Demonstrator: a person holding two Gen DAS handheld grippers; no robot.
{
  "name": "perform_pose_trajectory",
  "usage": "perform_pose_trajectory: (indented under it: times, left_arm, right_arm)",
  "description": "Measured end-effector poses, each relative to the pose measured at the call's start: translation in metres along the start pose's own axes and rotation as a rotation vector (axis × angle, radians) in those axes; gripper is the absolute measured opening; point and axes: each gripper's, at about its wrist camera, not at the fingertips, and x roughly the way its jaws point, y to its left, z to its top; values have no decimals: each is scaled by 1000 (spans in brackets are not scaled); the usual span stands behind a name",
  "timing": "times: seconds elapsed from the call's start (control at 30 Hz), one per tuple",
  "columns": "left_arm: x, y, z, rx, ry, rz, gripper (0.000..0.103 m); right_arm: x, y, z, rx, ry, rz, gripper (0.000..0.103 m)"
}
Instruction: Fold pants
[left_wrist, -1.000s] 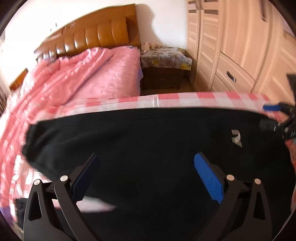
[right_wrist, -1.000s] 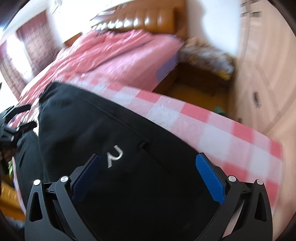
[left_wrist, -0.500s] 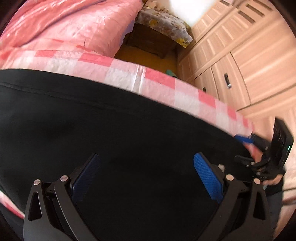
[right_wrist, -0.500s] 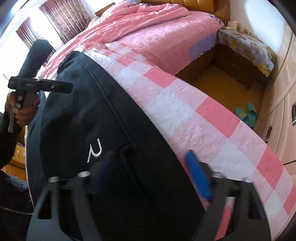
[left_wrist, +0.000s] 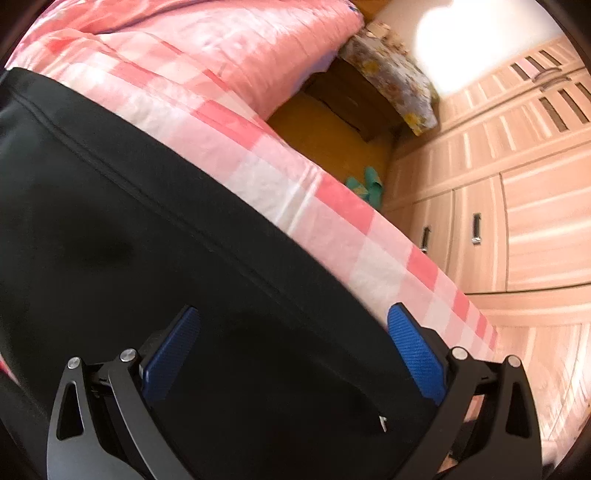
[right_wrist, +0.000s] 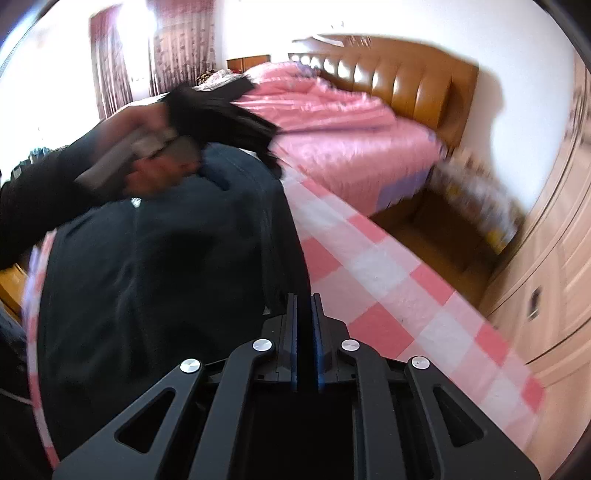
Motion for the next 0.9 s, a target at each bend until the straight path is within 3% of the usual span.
perform_pose_trajectory:
  times: [0.03,0.17,0.2,0.27,0.3,0.33,0.43,0.57,0.7,0.77,0.83,0.9]
  left_arm:
    - [-1,0,0,-10,-6,12,101]
    - [2,4,-1,-5,-19,56,97]
    - [6,3,-4,11,-10,54,67]
    - [8,-1,-9,69,-31,72,36]
    - [10,-1,-12,95,-6,13,7]
    - [12,-1,-13,99,18,-9,6]
    - [1,3,-20,126,-28,-25,4]
    - [-42,7,-57,182,-144,-83,4]
    - [-112,27,-125,263,-325,-184,4]
    - [-140,45,-179,340,-429,-181,4]
    - [-146,62,-219,396,-460,-174,4]
    - [-129,88,-255,415,-409,-167,4]
  right_arm:
    - [-5,9,-2,-9,-13,-6,6]
    - [-22,45,-10,-29,-52,-32,5]
    - [-21,48,-13,-10,-44,-60,5]
    - [-23,42,-18,78,-36,-93,5]
    - [-23,38,-22,127,-31,-94,6]
    - [-23,33,-24,168,-24,-112,6]
    - [-23,18,-35,285,3,-141,6]
    - [-18,3,-43,362,34,-148,6]
    - [-19,1,-45,394,25,-141,6]
    - [-24,5,-48,415,13,-132,6]
    - [-32,21,-55,437,-20,-126,6]
    - [-40,39,-65,485,-65,-94,6]
